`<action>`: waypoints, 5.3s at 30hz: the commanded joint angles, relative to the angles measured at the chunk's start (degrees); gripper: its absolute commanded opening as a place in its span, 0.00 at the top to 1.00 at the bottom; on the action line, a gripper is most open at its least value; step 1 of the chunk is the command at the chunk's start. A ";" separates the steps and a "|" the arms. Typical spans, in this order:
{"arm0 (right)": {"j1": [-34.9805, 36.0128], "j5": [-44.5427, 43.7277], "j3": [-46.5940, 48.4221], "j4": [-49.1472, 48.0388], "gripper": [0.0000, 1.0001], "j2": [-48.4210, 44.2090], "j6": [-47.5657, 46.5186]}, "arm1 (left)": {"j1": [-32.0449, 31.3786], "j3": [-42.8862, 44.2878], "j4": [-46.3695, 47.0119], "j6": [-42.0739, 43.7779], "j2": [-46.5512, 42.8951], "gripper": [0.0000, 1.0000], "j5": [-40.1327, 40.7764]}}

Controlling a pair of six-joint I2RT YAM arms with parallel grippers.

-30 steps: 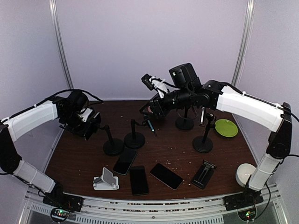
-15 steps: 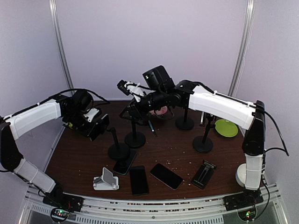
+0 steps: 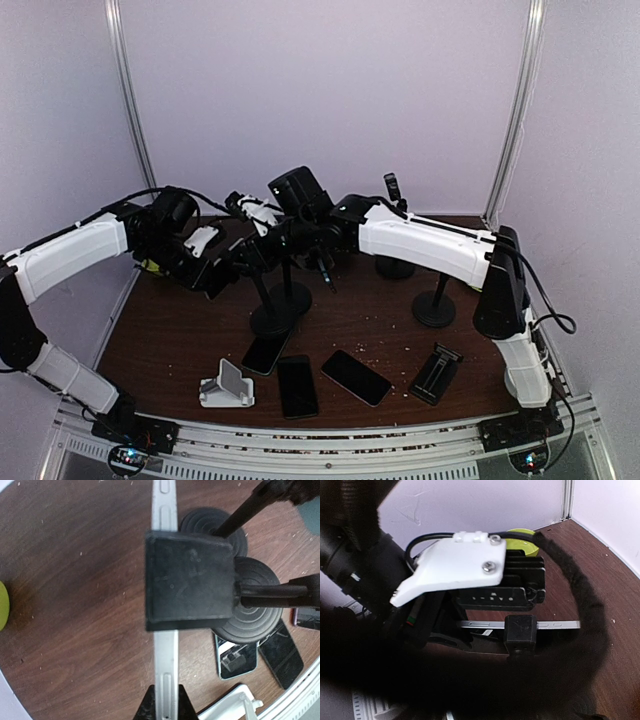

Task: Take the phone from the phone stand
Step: Hold the phone stand, then remove the phone from the phone stand.

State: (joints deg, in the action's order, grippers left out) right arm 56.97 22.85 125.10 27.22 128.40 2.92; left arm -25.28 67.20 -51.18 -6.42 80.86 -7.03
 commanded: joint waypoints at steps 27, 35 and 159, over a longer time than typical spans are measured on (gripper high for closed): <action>3.45 -19.49 5.15 7.54 0.41 6.30 0.11 | -4.09 0.04 14.08 1.27 -12.38 0.91 -11.17; 3.99 -13.86 4.63 5.98 0.44 6.70 1.08 | -6.58 -0.29 14.04 2.31 -12.61 0.91 -10.55; -0.23 -27.17 1.77 9.90 1.00 -4.40 4.29 | -10.19 -5.28 13.22 5.79 -28.25 1.00 12.70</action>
State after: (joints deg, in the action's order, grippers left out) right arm 59.53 0.80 128.79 33.45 127.11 7.75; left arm -36.32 60.58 -46.76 0.12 55.53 3.70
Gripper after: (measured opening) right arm 0.283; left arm 0.057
